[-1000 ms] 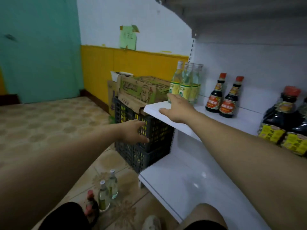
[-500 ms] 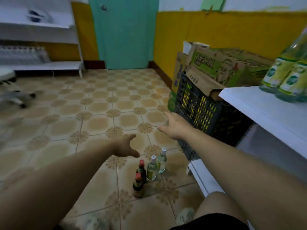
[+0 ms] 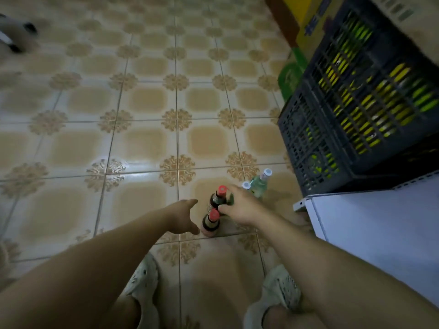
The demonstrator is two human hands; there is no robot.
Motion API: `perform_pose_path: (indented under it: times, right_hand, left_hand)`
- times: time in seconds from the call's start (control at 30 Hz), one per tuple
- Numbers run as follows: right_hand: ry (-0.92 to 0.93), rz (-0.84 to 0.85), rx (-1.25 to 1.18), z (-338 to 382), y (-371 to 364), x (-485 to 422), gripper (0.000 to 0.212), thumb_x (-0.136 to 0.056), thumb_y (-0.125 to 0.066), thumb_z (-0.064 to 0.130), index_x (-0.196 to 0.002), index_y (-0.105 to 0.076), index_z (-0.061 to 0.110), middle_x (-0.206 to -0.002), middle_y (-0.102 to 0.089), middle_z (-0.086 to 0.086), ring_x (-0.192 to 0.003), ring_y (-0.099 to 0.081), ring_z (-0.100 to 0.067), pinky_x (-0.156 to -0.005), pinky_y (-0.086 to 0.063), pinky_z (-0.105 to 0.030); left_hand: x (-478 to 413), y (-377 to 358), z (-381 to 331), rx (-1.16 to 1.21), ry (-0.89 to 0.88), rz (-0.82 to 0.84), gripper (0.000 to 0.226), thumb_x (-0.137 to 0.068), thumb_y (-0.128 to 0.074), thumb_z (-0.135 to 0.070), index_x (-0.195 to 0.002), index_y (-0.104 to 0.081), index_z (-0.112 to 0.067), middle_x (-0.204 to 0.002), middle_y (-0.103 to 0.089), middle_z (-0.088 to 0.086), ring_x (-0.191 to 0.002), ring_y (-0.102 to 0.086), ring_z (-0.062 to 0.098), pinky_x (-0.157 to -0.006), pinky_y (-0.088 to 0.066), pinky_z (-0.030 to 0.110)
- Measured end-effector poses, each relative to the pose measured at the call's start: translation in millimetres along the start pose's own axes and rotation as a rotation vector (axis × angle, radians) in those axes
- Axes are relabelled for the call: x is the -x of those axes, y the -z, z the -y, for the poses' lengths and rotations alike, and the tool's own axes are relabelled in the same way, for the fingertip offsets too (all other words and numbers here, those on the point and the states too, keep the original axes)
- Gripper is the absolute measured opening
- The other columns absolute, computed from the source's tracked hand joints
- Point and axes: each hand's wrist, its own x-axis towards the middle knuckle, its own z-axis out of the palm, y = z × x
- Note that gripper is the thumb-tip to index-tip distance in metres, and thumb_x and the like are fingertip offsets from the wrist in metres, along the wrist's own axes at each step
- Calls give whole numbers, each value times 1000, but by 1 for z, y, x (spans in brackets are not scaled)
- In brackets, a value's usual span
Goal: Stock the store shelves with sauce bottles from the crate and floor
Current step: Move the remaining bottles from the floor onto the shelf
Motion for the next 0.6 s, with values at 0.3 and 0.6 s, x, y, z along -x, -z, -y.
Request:
perform_pose_path:
  times: [0.3,0.6]
  right_hand:
    - [-40,74,-38,-36,-100,-68,53,-93,-60,27,-140,-37,31,-140,-48,-4,-125,-47,-30,-103,-41,-45]
    - [-16,-125,-142,-32,-76,-39,41,-100,-46,27,-140,-39,28,-142,-47,-2,-120,-50,-28,-95,-43,-38]
  left_hand:
    - [-89,-64,20,10,28,168,99,-83,-71,-22,-153,-2,-22,-158,-19,8,-142,-26,28,-114,-27,36]
    - [-81,-54,5,152,-56,114,96,-76,-76,-15,-151,-16,-19,-150,-35,9,-132,-41,28,-108,-35,36]
